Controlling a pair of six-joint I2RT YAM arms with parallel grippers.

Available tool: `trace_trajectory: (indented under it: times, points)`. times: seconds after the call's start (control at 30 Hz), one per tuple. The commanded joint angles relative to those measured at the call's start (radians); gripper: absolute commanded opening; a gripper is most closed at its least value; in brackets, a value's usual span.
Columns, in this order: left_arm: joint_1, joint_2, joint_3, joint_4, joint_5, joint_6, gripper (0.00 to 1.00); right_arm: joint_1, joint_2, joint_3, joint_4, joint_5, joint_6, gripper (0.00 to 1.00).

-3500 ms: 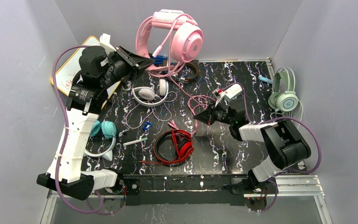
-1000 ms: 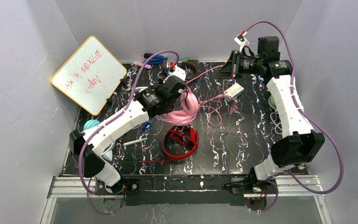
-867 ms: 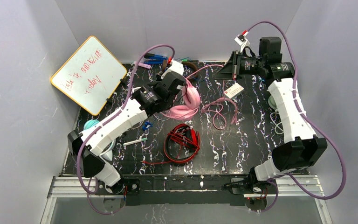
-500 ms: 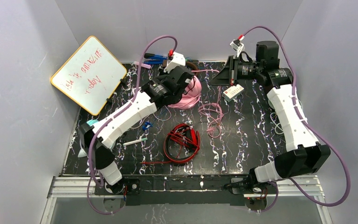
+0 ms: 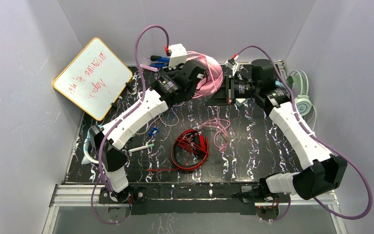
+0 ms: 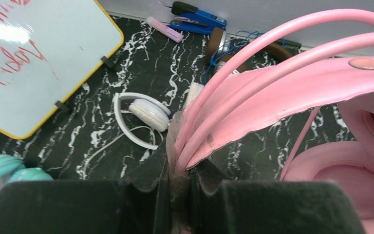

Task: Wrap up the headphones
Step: Wrap the headphones cable around the headphones.

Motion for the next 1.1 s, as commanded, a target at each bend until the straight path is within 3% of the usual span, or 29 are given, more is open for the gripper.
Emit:
trace_trajectory:
  times: [0.0,0.13,0.4,0.63,0.8,1.07]
  points:
    - [0.027,-0.073,0.048,0.089,-0.057,-0.267,0.00,0.038,-0.049,-0.032,0.083,0.048,0.030,0.10]
    - [0.060,-0.088,0.035,0.081,0.021,-0.349,0.00,0.059,-0.081,-0.091,0.087,0.140,0.015,0.13]
    - [0.265,-0.121,-0.069,0.106,0.484,-0.519,0.00,0.087,-0.154,-0.263,0.203,0.234,0.034,0.15]
    - [0.284,-0.141,-0.076,0.105,0.575,-0.572,0.00,0.095,-0.197,-0.422,0.334,0.306,0.009,0.16]
    - [0.305,-0.154,-0.027,0.088,0.660,-0.590,0.00,0.096,-0.165,-0.470,0.338,0.341,-0.059,0.16]
    - [0.316,-0.186,0.064,0.042,0.707,-0.582,0.00,0.096,-0.142,-0.507,0.343,0.371,-0.149,0.30]
